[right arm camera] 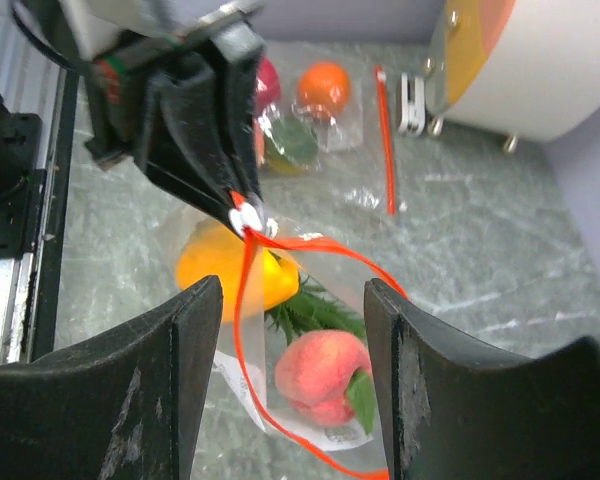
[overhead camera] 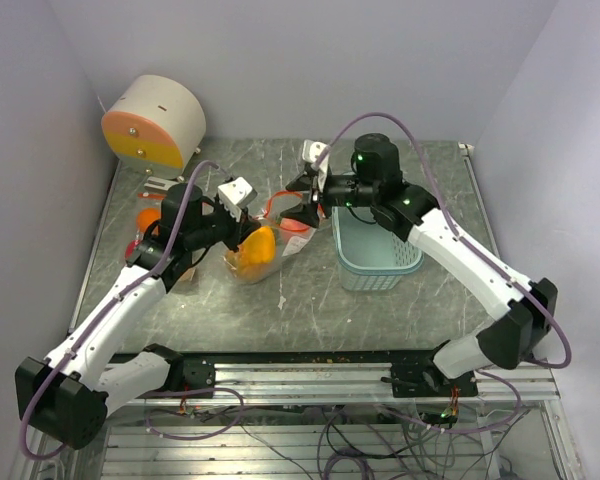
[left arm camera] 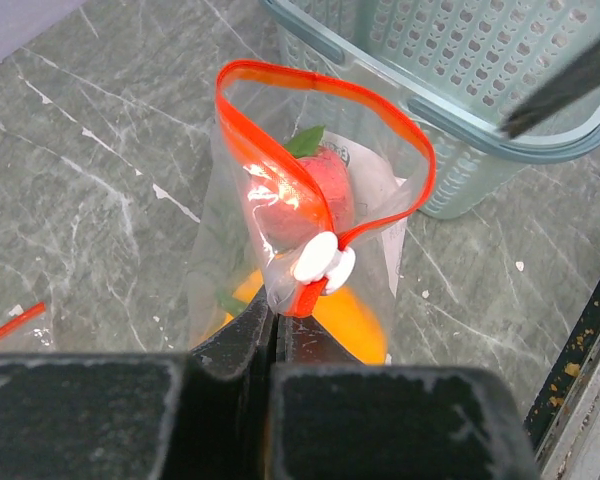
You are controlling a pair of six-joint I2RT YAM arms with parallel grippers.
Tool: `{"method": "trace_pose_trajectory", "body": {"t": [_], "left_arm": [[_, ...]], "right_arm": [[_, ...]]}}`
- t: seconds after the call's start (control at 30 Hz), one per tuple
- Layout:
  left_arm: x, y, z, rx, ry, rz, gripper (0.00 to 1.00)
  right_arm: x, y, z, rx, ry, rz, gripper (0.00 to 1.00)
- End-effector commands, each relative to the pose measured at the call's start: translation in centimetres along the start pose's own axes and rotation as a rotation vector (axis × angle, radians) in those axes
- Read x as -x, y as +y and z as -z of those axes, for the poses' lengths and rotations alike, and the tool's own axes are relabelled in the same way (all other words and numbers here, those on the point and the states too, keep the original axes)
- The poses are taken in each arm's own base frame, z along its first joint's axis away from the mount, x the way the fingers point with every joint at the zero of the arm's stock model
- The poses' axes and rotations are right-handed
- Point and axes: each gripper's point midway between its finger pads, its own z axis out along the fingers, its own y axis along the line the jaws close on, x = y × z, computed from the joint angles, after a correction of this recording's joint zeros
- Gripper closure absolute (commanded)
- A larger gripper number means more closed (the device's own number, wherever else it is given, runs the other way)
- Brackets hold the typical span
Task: Place the food in the zip-top bag and seal the zipper
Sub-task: Zip the zipper food storage bag at the center of the board.
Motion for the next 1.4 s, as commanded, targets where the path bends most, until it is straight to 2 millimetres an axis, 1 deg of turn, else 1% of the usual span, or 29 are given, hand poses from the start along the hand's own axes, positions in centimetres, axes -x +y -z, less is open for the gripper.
{"method": "trace_pose_trajectory", "body": {"t": [0.0, 0.1, 0.17, 0.33, 0.5, 0.6, 0.83, 0.97, 1.07, 1.3, 1.37], "left_arm": [[3.0, 0.0, 1.1, -0.011, -0.065, -0.055, 0.93], [3.2, -0.1, 1.0, -0.022, -0.065, -0.05, 0.93], [3.4, -0.2, 0.8, -0.029, -0.07, -0.046, 0.93], [3.7, -0.2, 0.7, -0.036, -0.075, -0.039, 0.93], [3.7, 0.0, 0.9, -0.026, -0.073, -0.051, 0.93], [3.6, 0.0, 1.0, -0.023, -0.068, -0.051, 0.93], [3.5, 0.2, 1.2, -0.013, -0.063, -0.059, 0.93], [3.9, 0.2, 1.1, -0.018, -0.07, -0.057, 0.93], [4.0, 0.2, 1.1, -0.021, -0.07, -0.057, 0.93], [3.9, 0.2, 1.0, -0.024, -0.071, -0.052, 0.93], [3.9, 0.2, 1.0, -0.025, -0.069, -0.051, 0.93]], "right_arm": [[5.5, 0.8, 1.2, 0.024, -0.221, 0.204, 0.41], [6.3, 1.4, 0.8, 0.063, -0.26, 0.224, 0.41], [6.4, 1.7, 0.1, 0.078, -0.267, 0.222, 0.43], [6.1, 2.2, -1.1, 0.13, -0.276, 0.211, 0.46], [5.8, 3.5, -2.0, 0.236, -0.288, 0.157, 0.53], [5.2, 4.2, -2.4, 0.261, -0.28, 0.134, 0.56], [3.8, 4.3, -3.1, 0.266, -0.247, 0.113, 0.59], [2.2, 4.4, -3.9, 0.264, -0.21, 0.096, 0.61], [1.2, 4.2, -4.3, 0.242, -0.182, 0.091, 0.61], [0.0, 4.1, -4.9, 0.237, -0.16, 0.074, 0.61], [-0.2, 3.5, -5.1, 0.205, -0.146, 0.079, 0.64]]}}
